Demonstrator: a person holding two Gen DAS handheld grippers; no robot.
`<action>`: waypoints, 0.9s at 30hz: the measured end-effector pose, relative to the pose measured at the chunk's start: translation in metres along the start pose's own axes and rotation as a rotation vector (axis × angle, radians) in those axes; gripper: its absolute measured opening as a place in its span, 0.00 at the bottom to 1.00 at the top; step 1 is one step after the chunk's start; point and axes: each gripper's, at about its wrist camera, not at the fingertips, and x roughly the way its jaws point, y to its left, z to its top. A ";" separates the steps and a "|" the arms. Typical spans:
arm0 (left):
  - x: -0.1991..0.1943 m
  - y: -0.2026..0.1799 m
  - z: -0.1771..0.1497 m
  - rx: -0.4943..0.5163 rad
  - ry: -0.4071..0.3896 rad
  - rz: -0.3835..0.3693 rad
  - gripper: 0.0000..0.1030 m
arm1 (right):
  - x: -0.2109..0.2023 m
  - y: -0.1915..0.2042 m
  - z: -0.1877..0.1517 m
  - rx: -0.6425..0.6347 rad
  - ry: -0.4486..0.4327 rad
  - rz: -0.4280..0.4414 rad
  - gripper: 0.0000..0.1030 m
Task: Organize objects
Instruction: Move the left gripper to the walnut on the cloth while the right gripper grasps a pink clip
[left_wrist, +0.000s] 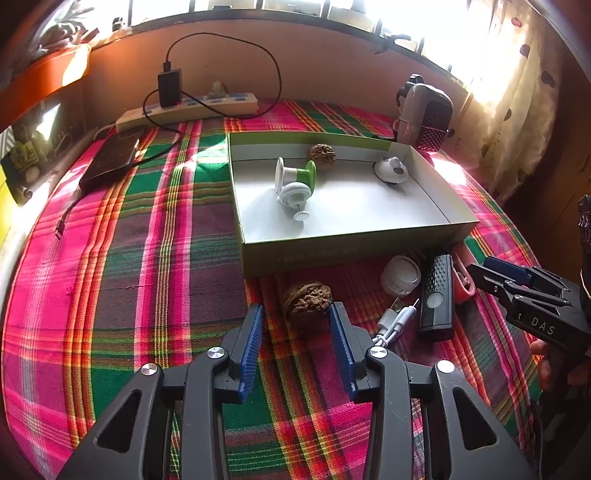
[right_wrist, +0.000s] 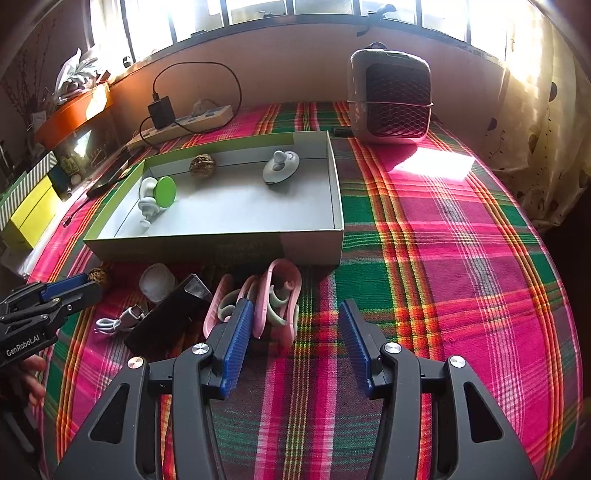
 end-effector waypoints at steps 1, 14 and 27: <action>0.001 0.000 0.000 0.000 0.001 0.001 0.34 | 0.001 0.000 0.000 0.000 0.003 -0.002 0.48; 0.009 -0.003 0.005 0.017 0.007 0.035 0.34 | 0.011 -0.001 0.005 -0.043 0.014 -0.059 0.48; 0.011 -0.005 0.007 0.032 -0.008 0.064 0.34 | 0.015 -0.002 0.008 -0.048 0.014 -0.062 0.48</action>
